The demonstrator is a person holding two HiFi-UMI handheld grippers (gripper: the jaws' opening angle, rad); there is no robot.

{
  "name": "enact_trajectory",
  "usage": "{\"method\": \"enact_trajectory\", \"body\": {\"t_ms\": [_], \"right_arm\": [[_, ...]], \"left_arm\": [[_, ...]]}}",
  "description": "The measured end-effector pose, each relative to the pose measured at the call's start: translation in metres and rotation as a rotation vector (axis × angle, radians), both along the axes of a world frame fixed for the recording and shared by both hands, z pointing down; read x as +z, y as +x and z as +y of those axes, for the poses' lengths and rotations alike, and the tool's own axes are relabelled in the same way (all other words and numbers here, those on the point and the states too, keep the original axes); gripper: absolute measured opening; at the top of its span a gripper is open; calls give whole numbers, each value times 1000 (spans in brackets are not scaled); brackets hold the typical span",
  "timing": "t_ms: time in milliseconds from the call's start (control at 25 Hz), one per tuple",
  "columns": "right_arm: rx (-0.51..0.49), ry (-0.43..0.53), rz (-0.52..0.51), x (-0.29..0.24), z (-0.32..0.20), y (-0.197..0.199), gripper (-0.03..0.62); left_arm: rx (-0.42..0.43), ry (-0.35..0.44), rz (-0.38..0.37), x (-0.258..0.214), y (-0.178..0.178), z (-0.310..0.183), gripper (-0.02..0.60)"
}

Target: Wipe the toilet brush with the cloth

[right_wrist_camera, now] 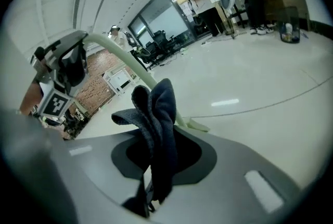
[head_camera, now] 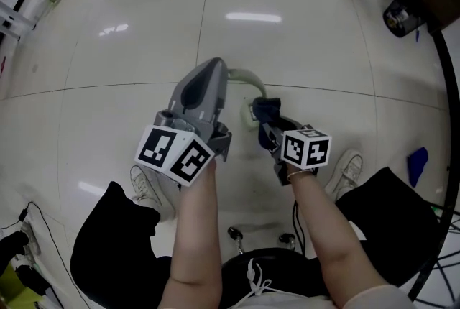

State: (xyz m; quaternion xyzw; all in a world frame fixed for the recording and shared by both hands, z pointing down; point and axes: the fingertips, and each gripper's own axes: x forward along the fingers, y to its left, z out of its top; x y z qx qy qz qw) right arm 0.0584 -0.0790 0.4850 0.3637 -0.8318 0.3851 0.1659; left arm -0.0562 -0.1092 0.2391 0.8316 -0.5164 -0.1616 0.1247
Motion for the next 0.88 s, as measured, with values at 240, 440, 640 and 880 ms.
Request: {"method": "enact_trajectory", "body": {"t_ms": [240,440,640,880], "right_arm": [[140,291,-23,-133,-11,45,74],[94,623,8,-252,-11,50,72],[96,747,49,-284,15,69,72],[126,726,-54,-286,39,90,71]], "left_arm": [[-103,20,-77,-40,3,32,6],[-120,33,-186,-63,10,66,6],[-152,-1,-250,-49,9,94,6],[-160,6,-286,-43,4,112,6]]}}
